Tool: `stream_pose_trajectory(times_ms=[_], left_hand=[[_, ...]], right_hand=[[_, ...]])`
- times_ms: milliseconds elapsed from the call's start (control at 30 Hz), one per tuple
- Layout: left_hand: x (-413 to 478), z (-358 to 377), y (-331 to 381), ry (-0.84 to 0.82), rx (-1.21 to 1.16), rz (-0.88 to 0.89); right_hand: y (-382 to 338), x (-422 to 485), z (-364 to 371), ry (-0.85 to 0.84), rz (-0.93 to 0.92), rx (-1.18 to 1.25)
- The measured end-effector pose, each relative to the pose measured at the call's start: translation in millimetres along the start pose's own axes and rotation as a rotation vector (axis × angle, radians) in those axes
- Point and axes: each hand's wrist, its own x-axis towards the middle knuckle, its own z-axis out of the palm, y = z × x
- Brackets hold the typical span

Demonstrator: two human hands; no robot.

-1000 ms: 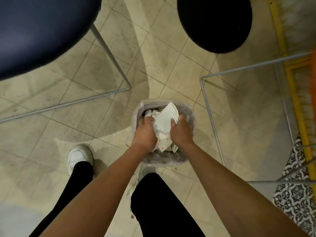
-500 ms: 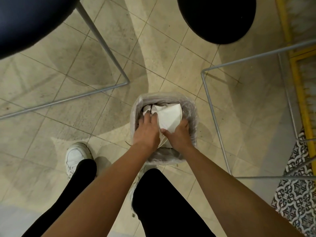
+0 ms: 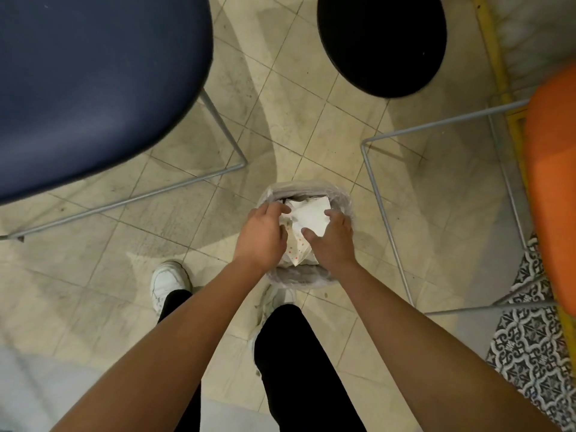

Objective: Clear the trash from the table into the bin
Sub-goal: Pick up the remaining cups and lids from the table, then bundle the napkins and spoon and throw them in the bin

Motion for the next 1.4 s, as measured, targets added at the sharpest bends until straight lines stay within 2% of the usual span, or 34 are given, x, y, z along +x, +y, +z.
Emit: stream_pose_trajectory(times_ms=[200,500,733,1033,1400], left_hand=[[-26,-67,14,0.09,-0.102,0.035],[-58,-178,32,0.208,-0.094,0.177],[-67,-264,24,0.316,-0.065,0.19],[-44,-332,-6,0.403,-0.078,0.09],[27,-406,-22,0.487,-0.142,-0.072]], right_hand=[[-60,-35,-24,0.093,-0.133,0.084],[-164,-88,-60,0.136,-0.264,0.116],[-246,-114,-70,0.165,-0.339,0.119],[-326,-108,-60,0.136,-0.44,0.05],[-415,-44,-58,0.036,-0.498,-0.049]])
